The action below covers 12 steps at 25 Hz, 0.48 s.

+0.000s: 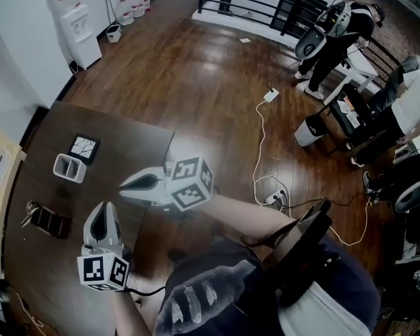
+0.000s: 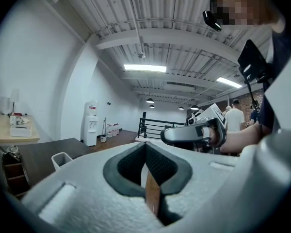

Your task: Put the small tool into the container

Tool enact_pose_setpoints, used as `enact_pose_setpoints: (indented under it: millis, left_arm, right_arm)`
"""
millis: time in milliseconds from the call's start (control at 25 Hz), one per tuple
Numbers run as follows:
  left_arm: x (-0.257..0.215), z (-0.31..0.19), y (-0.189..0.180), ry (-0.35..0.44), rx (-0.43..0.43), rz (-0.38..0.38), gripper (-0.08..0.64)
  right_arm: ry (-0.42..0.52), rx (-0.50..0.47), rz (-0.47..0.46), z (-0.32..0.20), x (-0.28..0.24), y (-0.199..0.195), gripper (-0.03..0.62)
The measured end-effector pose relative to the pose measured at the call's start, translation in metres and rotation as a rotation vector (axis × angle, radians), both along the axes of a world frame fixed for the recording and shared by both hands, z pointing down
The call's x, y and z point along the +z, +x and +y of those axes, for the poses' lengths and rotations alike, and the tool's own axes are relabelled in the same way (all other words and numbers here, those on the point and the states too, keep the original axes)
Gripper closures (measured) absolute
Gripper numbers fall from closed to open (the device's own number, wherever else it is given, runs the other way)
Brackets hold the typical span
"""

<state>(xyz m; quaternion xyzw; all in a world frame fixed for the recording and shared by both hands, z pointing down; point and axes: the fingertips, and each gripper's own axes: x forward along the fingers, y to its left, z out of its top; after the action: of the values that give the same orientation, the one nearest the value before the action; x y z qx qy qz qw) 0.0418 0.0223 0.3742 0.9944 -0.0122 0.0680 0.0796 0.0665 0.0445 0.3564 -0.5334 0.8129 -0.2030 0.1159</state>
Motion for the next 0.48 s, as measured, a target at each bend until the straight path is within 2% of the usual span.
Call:
enact_pose_setpoints:
  millis: [480]
  left_arm:
    - [-0.006, 0.07, 0.084, 0.04, 0.048, -0.033, 0.56]
  right_arm:
    - [0.06, 0.011, -0.03, 0.065, -0.008, 0.083, 0.592]
